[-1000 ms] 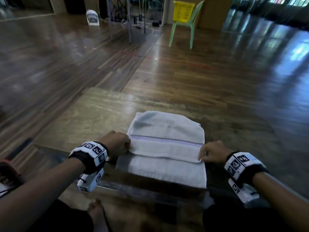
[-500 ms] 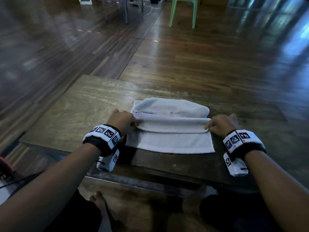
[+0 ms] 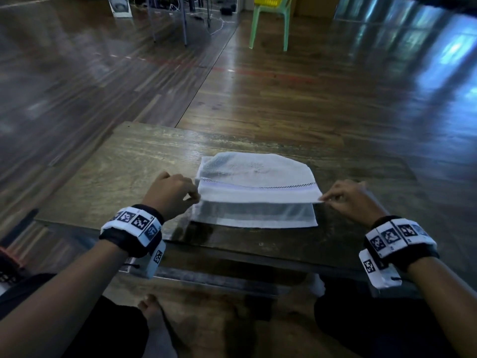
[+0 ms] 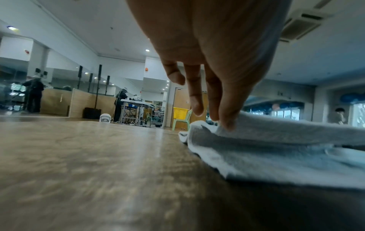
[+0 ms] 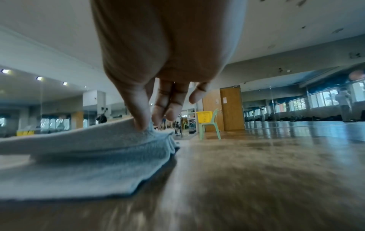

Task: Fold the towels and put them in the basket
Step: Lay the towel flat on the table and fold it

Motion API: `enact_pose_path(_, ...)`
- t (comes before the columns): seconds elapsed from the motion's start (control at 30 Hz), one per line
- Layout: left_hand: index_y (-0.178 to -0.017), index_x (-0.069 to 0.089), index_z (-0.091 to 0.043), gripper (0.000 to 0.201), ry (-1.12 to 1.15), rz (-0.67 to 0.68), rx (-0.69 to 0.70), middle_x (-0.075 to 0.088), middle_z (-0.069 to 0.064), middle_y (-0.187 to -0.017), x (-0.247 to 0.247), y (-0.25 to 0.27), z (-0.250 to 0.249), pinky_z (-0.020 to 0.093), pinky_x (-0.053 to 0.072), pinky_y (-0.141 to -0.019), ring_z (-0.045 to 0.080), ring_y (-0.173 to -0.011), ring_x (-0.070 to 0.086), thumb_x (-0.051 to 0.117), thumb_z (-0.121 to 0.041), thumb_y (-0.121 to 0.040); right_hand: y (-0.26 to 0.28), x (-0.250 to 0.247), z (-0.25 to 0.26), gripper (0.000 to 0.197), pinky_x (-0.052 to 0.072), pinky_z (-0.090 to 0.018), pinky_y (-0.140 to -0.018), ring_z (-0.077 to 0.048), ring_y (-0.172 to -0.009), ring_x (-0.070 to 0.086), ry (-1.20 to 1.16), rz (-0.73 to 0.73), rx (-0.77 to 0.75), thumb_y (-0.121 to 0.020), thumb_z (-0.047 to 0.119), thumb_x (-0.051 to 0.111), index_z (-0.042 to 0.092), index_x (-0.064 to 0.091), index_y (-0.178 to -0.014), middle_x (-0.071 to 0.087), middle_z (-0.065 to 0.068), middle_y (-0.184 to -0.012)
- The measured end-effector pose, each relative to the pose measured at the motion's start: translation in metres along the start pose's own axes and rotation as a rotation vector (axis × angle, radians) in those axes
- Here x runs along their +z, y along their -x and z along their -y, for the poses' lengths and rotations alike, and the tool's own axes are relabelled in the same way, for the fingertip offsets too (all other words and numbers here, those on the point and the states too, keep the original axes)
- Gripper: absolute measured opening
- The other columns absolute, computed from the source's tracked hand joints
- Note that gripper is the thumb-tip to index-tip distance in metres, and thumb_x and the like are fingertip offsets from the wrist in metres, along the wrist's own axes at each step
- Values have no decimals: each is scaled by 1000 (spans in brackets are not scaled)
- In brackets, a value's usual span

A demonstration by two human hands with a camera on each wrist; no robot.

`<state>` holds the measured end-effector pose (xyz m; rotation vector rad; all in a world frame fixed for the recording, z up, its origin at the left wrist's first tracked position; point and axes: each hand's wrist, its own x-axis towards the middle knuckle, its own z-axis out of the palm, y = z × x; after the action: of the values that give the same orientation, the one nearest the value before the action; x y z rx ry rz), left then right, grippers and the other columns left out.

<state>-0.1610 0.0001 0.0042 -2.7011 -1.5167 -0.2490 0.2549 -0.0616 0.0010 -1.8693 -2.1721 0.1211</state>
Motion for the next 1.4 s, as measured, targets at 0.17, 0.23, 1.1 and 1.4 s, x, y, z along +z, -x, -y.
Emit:
enact_pose_path(0.17,-100,66,-36,17,-150,203,57,63,-17,-106,12,9,-5,26,19,-77,7,-102,54,53,-37,-90,17,23,4,17,40,-41,-91,-13,-99,56,94,244,-29,-85,23,65,31,72,-98,64,5,-101)
enact_pose_path(0.23,-105,64,-37,19,-150,242,48,62,-18,-111,15,11,-3,25,20,-78,6,-104,53,51,-38,-92,19,30,4,19,42,-40,-90,-12,-99,57,85,254,-48,-85,22,63,31,71,-100,64,5,-102)
enact_pose_path(1.1,-105,63,-30,23,-119,292,117,61,-13,-110,22,15,-4,24,31,-87,9,-96,57,55,-37,-84,16,28,13,17,48,-30,-81,-7,-83,56,57,317,-55,-84,24,64,28,73,-98,68,7,-94)
enact_pose_path(1.4,-108,60,-28,26,-123,261,96,60,-10,-114,28,20,-3,27,30,-89,11,-106,54,54,-34,-84,23,30,10,21,40,-35,-83,-14,-89,59,157,150,-156,-80,22,70,25,72,-100,68,5,-97)
